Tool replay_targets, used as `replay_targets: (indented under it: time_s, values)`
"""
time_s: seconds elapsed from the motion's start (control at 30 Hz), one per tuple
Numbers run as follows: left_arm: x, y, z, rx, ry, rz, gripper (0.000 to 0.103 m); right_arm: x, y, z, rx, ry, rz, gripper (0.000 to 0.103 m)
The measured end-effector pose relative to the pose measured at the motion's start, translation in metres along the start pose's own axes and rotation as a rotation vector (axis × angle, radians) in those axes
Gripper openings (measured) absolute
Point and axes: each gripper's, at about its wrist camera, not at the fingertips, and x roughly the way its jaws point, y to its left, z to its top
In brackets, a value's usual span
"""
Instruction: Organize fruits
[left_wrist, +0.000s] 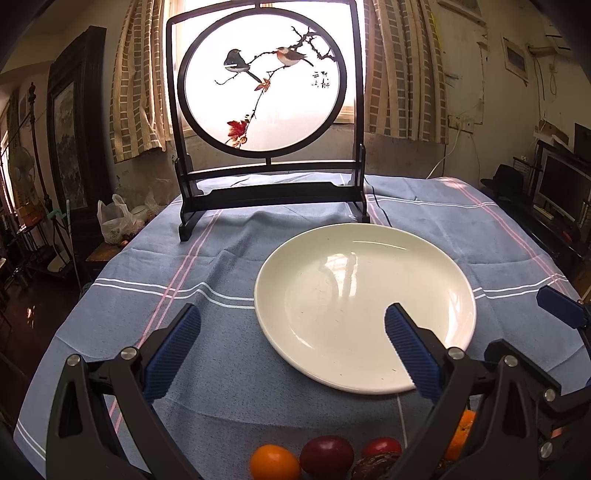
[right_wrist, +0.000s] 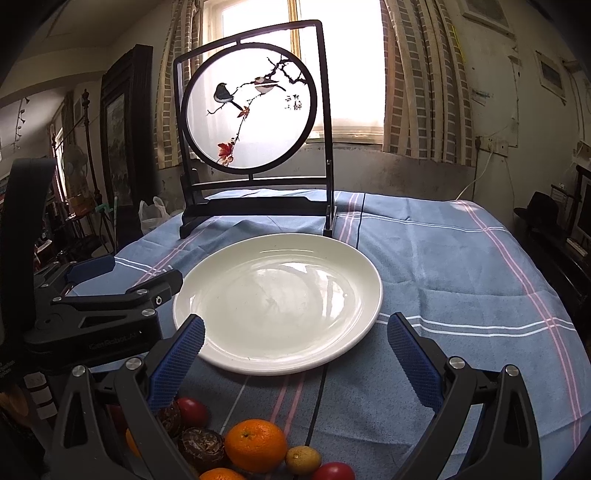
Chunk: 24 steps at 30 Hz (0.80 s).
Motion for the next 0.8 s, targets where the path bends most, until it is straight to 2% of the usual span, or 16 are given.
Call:
replay_targets:
  time_s: [0.8]
  values:
    - [0.0017, 0.0011, -0.0014, -0.005, 0.008, 0.002, 0.098, 0.0012, 0.0010, -0.0015, 0.001, 0.010, 0.006, 0.099]
